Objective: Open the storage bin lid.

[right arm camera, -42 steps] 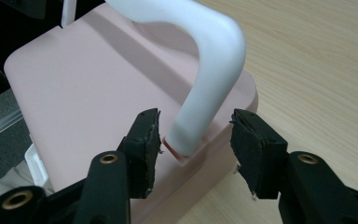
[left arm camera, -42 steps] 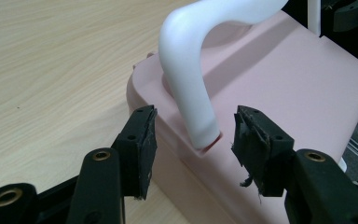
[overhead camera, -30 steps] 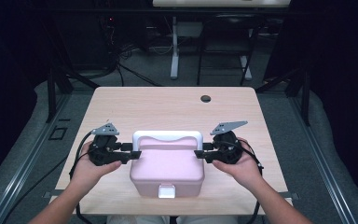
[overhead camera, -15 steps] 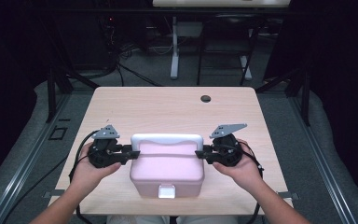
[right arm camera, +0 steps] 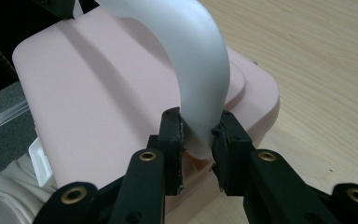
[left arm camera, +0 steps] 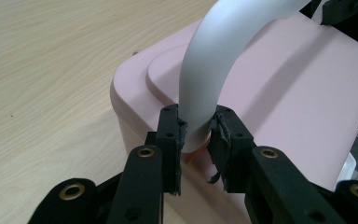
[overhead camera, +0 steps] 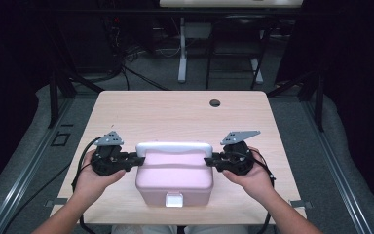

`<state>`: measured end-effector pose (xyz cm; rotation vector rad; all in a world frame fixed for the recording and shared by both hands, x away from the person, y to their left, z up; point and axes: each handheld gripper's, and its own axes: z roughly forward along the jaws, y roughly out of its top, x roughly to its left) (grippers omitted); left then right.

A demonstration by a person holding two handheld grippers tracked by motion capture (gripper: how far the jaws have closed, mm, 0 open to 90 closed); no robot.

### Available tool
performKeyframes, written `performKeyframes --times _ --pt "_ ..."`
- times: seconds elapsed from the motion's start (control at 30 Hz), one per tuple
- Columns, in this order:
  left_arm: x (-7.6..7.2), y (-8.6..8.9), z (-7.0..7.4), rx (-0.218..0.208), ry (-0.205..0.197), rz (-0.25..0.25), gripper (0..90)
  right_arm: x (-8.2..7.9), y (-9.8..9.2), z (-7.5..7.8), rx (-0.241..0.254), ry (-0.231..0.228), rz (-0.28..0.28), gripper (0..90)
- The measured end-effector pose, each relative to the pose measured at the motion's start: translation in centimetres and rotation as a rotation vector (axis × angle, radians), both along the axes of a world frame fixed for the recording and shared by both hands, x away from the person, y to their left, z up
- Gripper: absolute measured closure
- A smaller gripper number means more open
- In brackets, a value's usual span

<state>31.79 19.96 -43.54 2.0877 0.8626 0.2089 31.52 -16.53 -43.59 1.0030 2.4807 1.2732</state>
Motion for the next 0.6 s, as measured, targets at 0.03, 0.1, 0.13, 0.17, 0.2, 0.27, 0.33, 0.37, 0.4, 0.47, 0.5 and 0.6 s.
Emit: performKeyframes --times 0.03,0.1,0.13,0.17,0.2,0.27,0.33,0.37,0.4,0.47,0.5,0.6 --pt "-0.07 0.0 -0.02 -0.001 -0.002 0.003 73.7 -0.06 0.05 0.0 0.001 0.001 -0.002 74.7" --pt "-0.2 0.05 -0.01 0.003 -0.008 0.001 73.8 -0.15 0.1 0.04 -0.004 -0.001 -0.004 74.9" --pt "-0.25 0.06 0.0 0.004 -0.008 0.002 73.9 -0.2 0.11 0.05 -0.005 0.0 -0.001 74.9" --pt "-0.36 0.07 0.0 0.001 -0.004 0.005 73.8 -0.23 0.14 0.04 -0.004 0.0 -0.001 74.9" --pt "-0.37 0.13 0.02 0.006 -0.006 0.002 73.9 -0.29 0.18 0.04 -0.004 0.001 -0.001 75.0" --pt "-0.47 0.2 0.03 0.004 -0.002 0.004 73.9 -0.36 0.25 0.05 -0.002 0.004 0.0 75.0" --pt "-0.5 0.28 0.07 0.006 -0.001 0.004 73.9 -0.4 0.36 0.05 0.001 0.008 0.003 75.0" --pt "-0.5 0.32 0.14 0.012 0.001 0.004 73.9 -0.43 0.41 0.07 0.001 0.01 0.002 75.0" --pt "-0.49 0.34 0.17 0.013 0.002 0.004 73.9 -0.45 0.46 0.07 0.0 0.01 0.003 75.0" --pt "-0.44 0.38 0.23 0.016 0.004 0.005 73.8 -0.45 0.56 0.07 0.002 0.012 0.002 75.0" --pt "-0.38 0.4 0.25 0.016 0.003 0.005 73.9 -0.42 0.58 0.09 -0.001 0.013 0.003 75.0" --pt "-0.27 0.46 0.45 0.012 0.009 0.004 73.8 -0.3 0.59 0.22 0.007 0.021 0.0 75.0"
